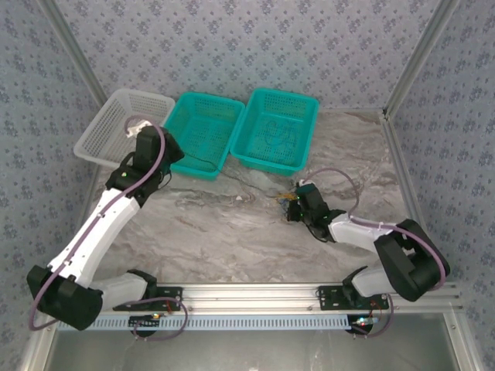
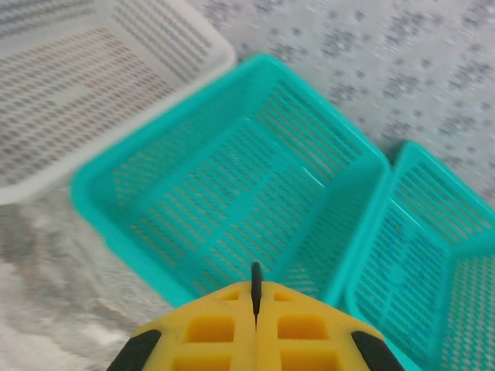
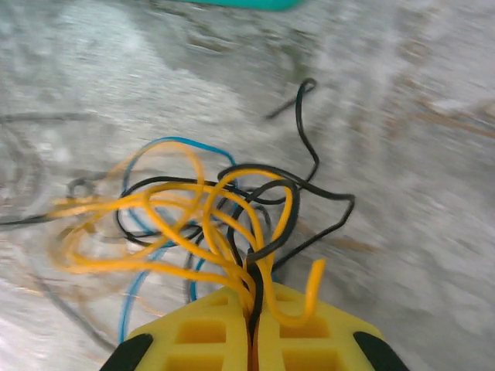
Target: Untangle the cables
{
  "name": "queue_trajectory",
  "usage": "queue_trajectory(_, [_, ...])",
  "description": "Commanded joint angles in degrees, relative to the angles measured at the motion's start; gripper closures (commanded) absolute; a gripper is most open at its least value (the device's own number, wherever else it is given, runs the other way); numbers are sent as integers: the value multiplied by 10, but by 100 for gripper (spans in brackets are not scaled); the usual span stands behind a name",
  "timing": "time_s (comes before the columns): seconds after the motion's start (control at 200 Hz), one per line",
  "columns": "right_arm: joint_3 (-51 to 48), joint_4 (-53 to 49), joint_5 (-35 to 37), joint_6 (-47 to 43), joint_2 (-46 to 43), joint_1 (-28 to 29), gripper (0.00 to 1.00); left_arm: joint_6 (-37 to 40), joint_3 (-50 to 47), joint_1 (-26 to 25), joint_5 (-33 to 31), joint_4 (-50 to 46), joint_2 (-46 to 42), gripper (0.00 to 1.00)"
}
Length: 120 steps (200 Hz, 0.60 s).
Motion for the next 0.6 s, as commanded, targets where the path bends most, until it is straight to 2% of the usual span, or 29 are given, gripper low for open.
queue_trajectory(0.0, [-12,-70,34,35,-20,-20,94,-12,-7,10,-48,-11,-33,100])
queue_trajectory(0.16, [-4,-103,60,69,-19,-39,93,-14,-7,16,-62,-21,-48,100])
queue_trajectory(0.325, [-3,-105,65,86,-22,-44,93,-5,-6,18,-34,-11,-60,100])
queue_trajectory(0.43, [-5,-141,102,129,-30,-59,94,-18,0,27,-78,-44,-69,100])
queue_trajectory(0.595, [-28,-151,101,151,-63,-94,94,-56,-21,56,-133,-77,-113,100])
